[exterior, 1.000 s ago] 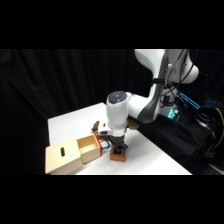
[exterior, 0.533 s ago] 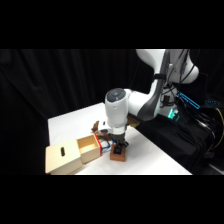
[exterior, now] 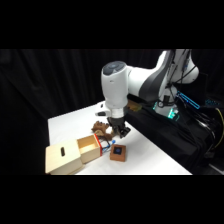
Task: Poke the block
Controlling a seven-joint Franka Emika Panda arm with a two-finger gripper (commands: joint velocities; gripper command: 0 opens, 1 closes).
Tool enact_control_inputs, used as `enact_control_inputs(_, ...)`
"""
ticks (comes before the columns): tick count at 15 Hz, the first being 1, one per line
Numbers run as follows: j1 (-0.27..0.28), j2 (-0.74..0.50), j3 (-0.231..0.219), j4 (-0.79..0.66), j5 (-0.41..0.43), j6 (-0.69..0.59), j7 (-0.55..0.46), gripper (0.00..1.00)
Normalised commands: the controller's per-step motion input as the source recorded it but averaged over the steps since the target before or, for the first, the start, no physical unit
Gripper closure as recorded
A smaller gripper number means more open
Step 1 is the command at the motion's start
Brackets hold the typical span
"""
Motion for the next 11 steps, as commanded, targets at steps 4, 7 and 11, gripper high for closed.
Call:
enact_control_inputs(4, -0.081, -0.29, 0.058, 0.02, 0.122, -0.31, -0.14, 0.0)
enact_control_inputs(7, -0.084, -0.22, 0.053, 0.05, 0.127, -0.27, -0.13, 0.0)
enact_control_inputs(11, -0.086, -0.16, 0.041, 0.06, 0.134, -0.2, -0.09, 0.0)
